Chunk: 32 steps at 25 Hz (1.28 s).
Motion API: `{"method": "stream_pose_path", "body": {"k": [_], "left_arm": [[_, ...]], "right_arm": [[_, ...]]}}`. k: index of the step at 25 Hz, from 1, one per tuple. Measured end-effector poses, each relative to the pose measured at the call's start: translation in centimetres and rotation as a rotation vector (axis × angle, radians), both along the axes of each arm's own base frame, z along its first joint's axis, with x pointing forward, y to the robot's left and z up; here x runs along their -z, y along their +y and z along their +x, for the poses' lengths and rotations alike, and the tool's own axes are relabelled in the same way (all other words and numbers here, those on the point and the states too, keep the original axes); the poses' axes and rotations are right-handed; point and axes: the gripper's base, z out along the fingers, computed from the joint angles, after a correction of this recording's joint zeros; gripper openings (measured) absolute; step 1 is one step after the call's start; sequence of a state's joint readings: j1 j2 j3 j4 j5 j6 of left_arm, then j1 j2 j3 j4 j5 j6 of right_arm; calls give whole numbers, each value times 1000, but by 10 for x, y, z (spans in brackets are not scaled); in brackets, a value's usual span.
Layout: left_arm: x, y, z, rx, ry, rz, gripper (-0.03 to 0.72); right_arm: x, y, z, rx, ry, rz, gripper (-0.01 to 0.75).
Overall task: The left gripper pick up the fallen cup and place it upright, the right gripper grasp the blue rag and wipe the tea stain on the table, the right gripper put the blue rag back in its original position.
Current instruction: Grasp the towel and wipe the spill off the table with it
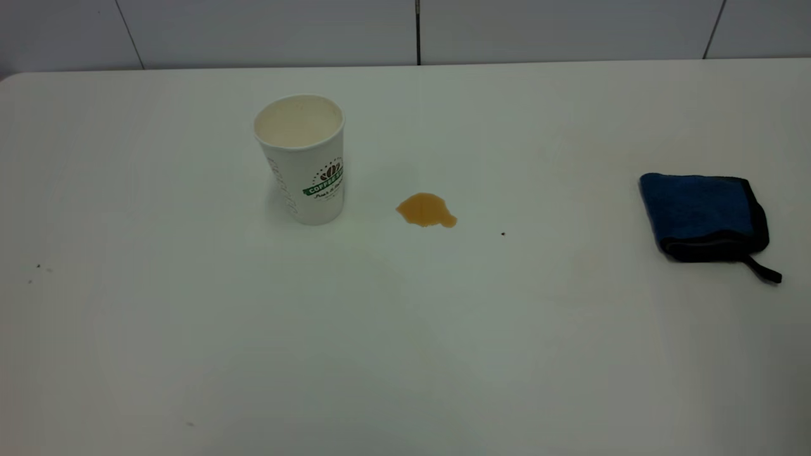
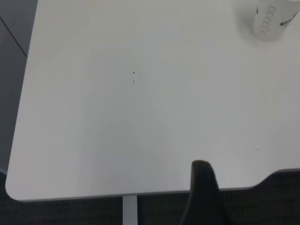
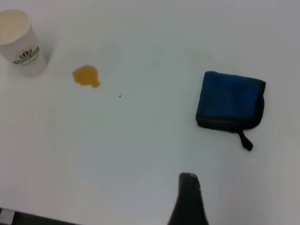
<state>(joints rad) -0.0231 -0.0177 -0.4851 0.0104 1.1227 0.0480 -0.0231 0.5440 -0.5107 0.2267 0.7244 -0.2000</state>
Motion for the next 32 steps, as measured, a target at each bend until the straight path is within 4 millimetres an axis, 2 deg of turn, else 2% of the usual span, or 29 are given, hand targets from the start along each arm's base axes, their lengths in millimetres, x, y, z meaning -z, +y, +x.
{"method": "stream_pose_path", "body": {"k": [4,7,11,15,18,22,26,29,32], "left_arm": [[0,0,0,0,0,0,547],[0,0,0,0,0,0,547],[0,0,0,-1,0,-1,547],[0,0,0,-1,0,-1,547],[0,0,0,-1,0,-1,547],[0,0,0,-1,0,-1,547],[0,0,0,-1,0,-1,547],[0,0,0,-1,0,-1,547],[0,0,0,-1,0,-1,547]], "right_arm": [[20,-1,53,-8,65,4,652],[45,0,91,-5,125,25,643],[70,1,136,-31,210,39,628],[87,0,179,-50,229,25,608],[106,-1,208,-67,260,-1,598],[129,-2,244,-79,291,-15,593],[160,-3,281,-87,328,-20,593],[187,-4,297,-121,367,-57,593],[206,-10,299,-161,404,-117,593]]}}
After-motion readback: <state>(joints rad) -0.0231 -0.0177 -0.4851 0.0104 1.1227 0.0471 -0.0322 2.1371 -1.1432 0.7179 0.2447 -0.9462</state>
